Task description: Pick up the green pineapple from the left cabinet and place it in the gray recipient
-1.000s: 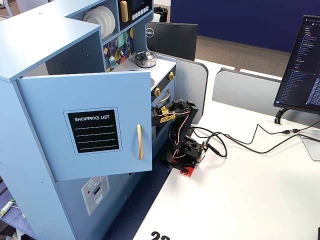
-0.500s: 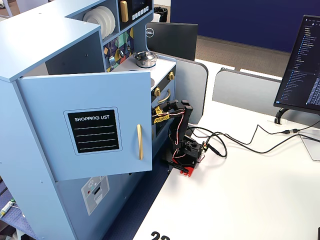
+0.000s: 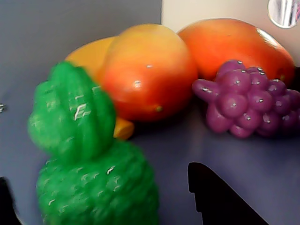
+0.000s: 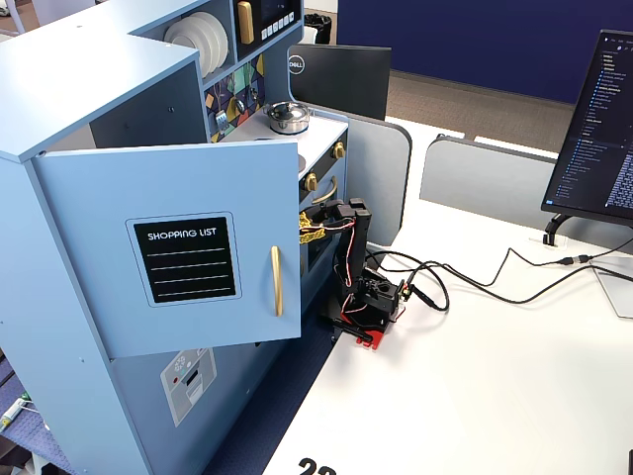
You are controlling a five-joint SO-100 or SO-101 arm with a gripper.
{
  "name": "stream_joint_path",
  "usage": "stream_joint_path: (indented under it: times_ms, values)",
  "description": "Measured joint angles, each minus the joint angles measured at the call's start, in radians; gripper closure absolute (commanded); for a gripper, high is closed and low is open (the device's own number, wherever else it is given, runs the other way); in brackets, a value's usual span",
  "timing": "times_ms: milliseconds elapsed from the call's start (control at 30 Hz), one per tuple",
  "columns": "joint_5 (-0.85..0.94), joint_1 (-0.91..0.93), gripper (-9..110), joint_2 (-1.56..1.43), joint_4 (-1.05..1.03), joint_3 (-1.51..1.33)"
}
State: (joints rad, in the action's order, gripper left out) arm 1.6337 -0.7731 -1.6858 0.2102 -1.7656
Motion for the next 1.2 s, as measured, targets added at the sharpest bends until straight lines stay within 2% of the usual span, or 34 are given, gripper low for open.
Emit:
stream_joint_path:
  times_ms: [67, 200, 600, 933, 1200]
  values:
    - [0.0, 0.0, 72, 0.014, -0.005, 0.02]
    - [0.006, 0.0, 102, 0.023, -0.031, 0.038]
    - [0.043, -0.1, 102, -0.074, -0.137, 0.048]
    - [0.046, -0.167, 102, -0.591, -0.304, -0.181]
    - [0.06, 0.011, 102, -0.986, -0.449, -0.224]
